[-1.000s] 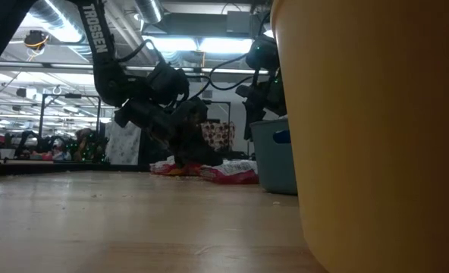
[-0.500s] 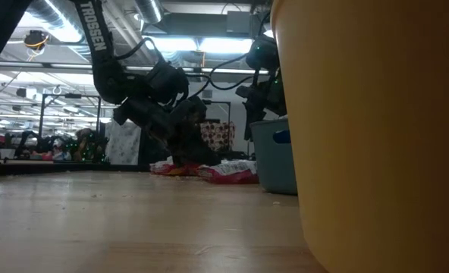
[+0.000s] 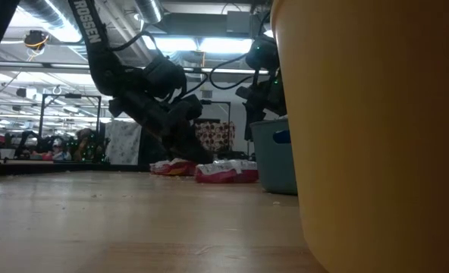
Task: Sort Maruchan noodles
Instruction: Put the right red noodle pack into the yellow bin
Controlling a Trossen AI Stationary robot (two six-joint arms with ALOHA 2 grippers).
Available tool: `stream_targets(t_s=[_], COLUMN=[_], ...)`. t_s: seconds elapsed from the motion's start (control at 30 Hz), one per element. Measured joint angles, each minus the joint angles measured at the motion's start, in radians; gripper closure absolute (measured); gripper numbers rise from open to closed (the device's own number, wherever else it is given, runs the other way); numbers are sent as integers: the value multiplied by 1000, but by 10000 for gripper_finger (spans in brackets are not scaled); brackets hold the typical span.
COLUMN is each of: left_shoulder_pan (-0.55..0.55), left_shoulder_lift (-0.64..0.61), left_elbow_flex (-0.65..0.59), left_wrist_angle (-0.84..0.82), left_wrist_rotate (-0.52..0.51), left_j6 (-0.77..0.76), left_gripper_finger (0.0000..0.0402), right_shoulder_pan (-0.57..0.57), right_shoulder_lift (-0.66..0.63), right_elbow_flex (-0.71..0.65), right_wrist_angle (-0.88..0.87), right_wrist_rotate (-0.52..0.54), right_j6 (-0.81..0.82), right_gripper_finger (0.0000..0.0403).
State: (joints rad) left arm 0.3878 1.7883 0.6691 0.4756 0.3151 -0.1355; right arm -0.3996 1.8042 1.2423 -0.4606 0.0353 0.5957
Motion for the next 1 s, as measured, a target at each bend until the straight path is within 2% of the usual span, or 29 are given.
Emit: stream_targets(t_s=[0.47, 1.0], left_shoulder_pan=[3, 3], left_shoulder_lift=[-116, -86], left_elbow_flex=[2, 3], left_wrist_angle=[-32, -35], left_wrist_rotate=[-31, -46], left_j6=[-10, 8], left_gripper_finger=[401, 401], right_shoulder_pan=[0, 0], right_shoulder_lift=[0, 0], right_elbow_flex=[0, 0], right_wrist_angle=[9, 18], right_wrist_rotate=[11, 18], right_j6=[-6, -8], right_gripper_finger=[104, 104])
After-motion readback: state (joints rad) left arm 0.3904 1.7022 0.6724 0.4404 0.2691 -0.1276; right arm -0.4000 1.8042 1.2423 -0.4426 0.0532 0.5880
